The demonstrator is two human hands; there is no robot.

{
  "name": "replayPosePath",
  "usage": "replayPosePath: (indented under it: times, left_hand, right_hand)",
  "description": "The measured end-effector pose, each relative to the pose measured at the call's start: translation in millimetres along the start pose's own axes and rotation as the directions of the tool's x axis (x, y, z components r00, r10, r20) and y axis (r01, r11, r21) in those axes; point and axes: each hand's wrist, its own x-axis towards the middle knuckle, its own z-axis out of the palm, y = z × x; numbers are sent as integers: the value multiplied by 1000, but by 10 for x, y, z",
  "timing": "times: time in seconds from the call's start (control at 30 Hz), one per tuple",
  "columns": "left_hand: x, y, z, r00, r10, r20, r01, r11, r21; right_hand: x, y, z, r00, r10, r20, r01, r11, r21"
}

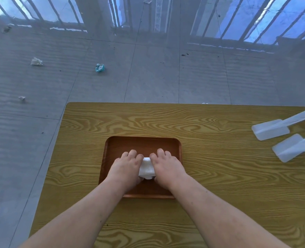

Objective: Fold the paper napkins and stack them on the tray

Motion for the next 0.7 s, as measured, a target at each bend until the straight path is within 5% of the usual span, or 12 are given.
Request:
replayPosePath:
  times: [0.13, 0.27, 0.4, 0.7]
  left_hand:
    - [-148, -32, -23, 998, 5, -61, -9, 998, -62]
    - [-429, -35, 112, 971, 155, -181, -165, 985, -42]
    - [-388, -41, 255, 995, 96, 34, -92, 991, -101]
    - [-243, -28, 51, 999, 17, 33, -8, 962, -272]
  right_hand:
    - [-132, -1, 35, 998, -19, -65, 22, 999, 36]
    - [-401, -8, 209, 961, -169, -217, 181, 983, 38]
    - [-392, -2, 333, 990, -138, -35, 141, 983, 113]
    - [-291, -50, 108, 998, 48, -35, -30, 917, 398]
